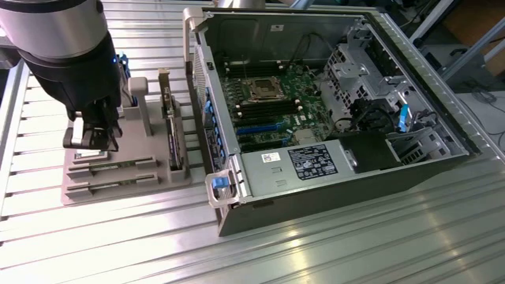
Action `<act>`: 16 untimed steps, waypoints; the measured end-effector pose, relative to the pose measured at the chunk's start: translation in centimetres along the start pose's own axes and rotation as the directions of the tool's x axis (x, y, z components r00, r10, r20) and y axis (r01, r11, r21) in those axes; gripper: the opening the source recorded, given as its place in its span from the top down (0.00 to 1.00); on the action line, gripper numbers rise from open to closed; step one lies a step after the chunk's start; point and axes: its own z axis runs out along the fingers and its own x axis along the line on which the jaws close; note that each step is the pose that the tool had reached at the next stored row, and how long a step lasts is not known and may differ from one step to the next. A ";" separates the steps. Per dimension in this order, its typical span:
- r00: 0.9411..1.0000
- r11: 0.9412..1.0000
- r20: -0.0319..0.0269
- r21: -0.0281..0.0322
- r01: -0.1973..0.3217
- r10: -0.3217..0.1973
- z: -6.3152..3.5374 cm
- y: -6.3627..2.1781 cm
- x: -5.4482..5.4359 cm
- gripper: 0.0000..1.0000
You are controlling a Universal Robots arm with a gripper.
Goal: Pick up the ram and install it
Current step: 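Pick up the ram and move it above insertion slot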
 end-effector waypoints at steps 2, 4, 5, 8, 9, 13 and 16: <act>1.000 1.000 0.000 0.000 0.000 0.000 0.07 0.00 0.0 0.70; 1.000 1.000 0.000 0.000 0.000 0.000 0.19 0.00 0.0 0.70; 1.000 1.000 0.000 0.000 0.000 0.000 0.23 0.00 0.0 0.70; 1.000 1.000 0.000 0.000 0.000 0.000 0.41 0.00 0.0 0.70; 1.000 1.000 0.000 0.000 0.000 0.000 0.45 0.00 0.0 0.70; 1.000 1.000 0.000 0.000 0.000 0.000 0.68 0.00 0.0 0.70; 1.000 1.000 0.000 0.000 0.000 0.000 0.87 0.00 0.0 0.70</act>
